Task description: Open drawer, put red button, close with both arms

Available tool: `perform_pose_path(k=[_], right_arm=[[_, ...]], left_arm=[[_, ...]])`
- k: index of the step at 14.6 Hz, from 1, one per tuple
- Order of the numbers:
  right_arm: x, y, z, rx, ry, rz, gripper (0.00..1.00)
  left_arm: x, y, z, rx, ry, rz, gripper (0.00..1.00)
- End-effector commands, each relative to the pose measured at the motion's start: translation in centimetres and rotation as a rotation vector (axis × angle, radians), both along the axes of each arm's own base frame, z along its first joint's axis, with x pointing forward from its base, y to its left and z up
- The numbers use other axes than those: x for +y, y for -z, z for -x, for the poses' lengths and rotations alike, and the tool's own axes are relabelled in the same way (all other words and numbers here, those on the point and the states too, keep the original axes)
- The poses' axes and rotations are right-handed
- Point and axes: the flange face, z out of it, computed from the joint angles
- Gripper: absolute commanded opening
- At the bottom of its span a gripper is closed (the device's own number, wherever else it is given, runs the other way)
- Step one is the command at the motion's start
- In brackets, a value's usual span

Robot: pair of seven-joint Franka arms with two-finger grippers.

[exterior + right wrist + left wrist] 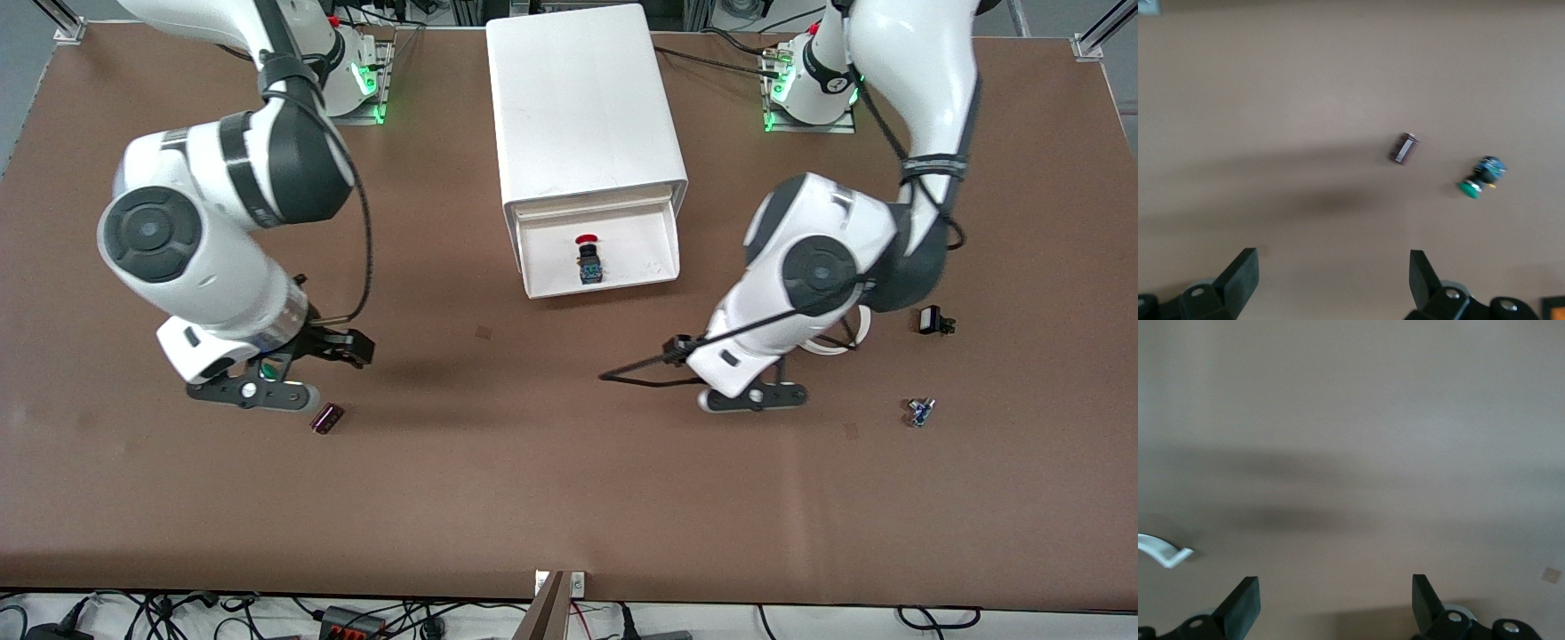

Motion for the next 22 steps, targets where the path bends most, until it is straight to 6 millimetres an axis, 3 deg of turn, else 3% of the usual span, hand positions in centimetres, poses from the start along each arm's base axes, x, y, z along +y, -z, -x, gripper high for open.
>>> perform_pose_path(k=[1,4,5,9,13,16,19,22], right_arm=[[-4.0,-1.5,0.4,0.046,-0.017,-0.011,1.0],[-10.2,-2.7,-0.1,0.037,0.04,-0.037,1.0],[-12.0,-2.9,0.4,0.044,0.064,-0.057,1.0],[-17.5,-6.0,2.8,0.017,0.13,-0.094,1.0],[-21.9,-9.7,5.0,-0.026,0.057,-0.131,1.0],[-26.0,-10.9,6.0,-0.032,-0.019,-0.108,1.0],[-26.3,-11.5,6.8,-0.015,-0.019,-0.1,1.0],[-24.7,-10.7,8.7,0.019,-0.04,-0.036,1.0]], left_arm=[[-4.8,2.8,2.5,-0.005,-0.021,-0.013,1.0],[-8.0,6.7,5.8,0.0,0.011,-0.019,1.0],[-8.5,7.1,6.5,0.004,0.021,-0.023,1.0],[-9.5,7.9,9.7,0.061,0.062,-0.036,1.0],[-10.4,8.6,12.9,0.114,0.091,-0.031,1.0],[-11.1,9.2,15.0,0.182,0.077,0.006,1.0],[-11.5,10.3,17.2,0.244,0.067,0.02,1.0],[-11.7,10.2,18.2,0.262,0.043,0.015,1.0]])
